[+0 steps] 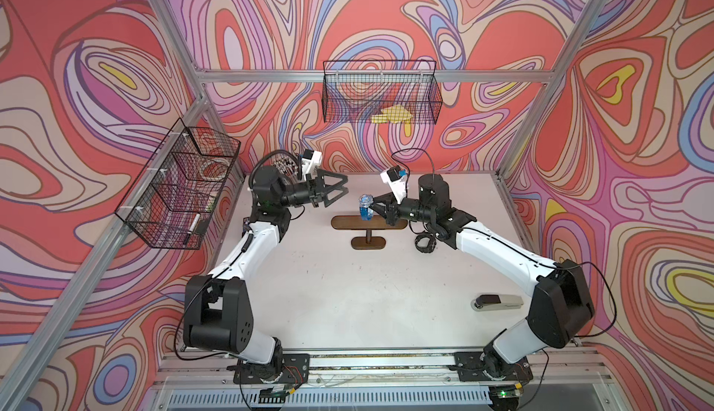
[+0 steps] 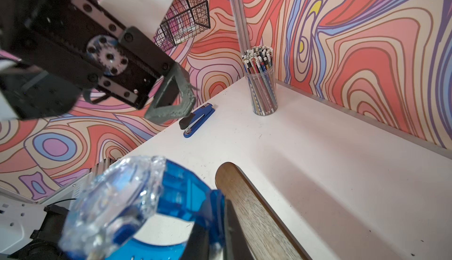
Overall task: Place watch on stand
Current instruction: Pick up the watch at the center of the board.
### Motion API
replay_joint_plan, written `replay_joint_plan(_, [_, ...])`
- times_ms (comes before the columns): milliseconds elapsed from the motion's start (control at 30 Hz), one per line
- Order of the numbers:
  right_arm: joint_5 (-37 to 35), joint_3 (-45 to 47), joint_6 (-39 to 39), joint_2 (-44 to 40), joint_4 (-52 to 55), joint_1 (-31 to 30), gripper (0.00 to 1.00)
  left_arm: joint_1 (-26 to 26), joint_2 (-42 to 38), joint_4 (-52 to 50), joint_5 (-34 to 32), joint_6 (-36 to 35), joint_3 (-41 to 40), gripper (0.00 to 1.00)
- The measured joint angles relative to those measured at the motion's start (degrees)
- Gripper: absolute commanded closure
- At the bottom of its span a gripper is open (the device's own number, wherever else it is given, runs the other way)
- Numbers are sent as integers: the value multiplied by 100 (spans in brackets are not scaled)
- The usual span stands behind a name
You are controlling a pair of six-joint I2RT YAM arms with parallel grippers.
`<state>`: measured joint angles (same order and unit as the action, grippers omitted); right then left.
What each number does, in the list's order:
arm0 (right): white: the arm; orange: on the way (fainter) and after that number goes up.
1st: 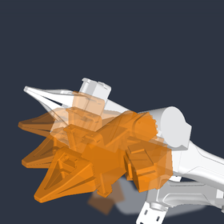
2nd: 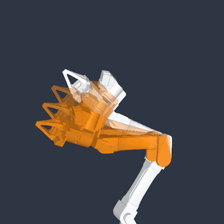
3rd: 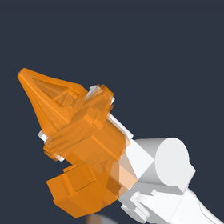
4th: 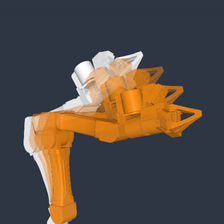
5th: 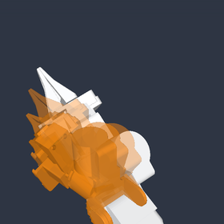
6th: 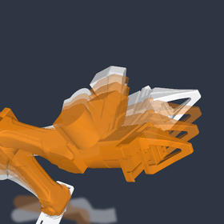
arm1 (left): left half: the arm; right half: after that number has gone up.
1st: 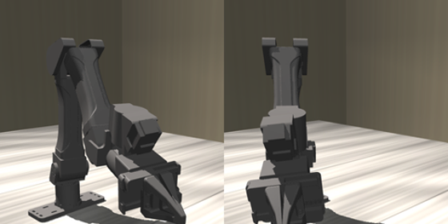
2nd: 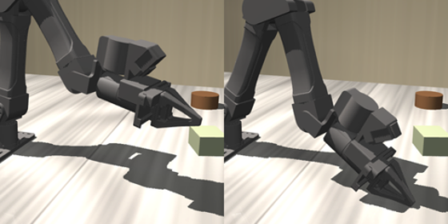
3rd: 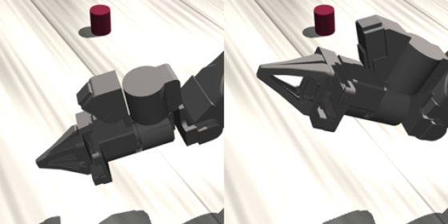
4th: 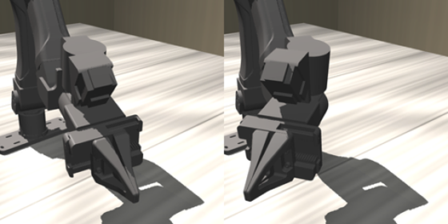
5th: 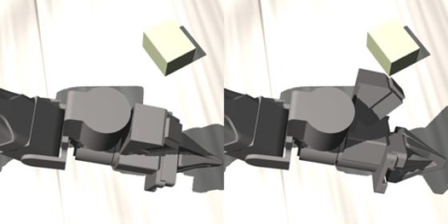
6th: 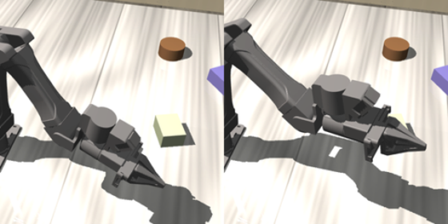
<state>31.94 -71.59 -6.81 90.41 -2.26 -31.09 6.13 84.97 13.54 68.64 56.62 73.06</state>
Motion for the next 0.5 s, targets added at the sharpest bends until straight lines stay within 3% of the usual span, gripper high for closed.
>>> replay_joint_plan(100, [-127,-114,55,0,186,0,100,94,-190,-2374,-1233,-2083,1001,1])
replay_joint_plan(200, [-376,-271,96,0,326,0,100,254,-667,-3681,-2616,-3329,1043,1])
replay_joint_plan(267, [-595,-332,116,0,387,0,100,505,-1032,-4124,-3762,-3945,763,1])
replay_joint_plan(367, [-977,-389,166,4,579,-22,100,1296,-1700,-4238,-5276,-4782,-63,1])
replay_joint_plan(500, [-1425,-433,313,66,767,-219,100,1814,-2625,-4153,-6144,-5241,-1051,1])
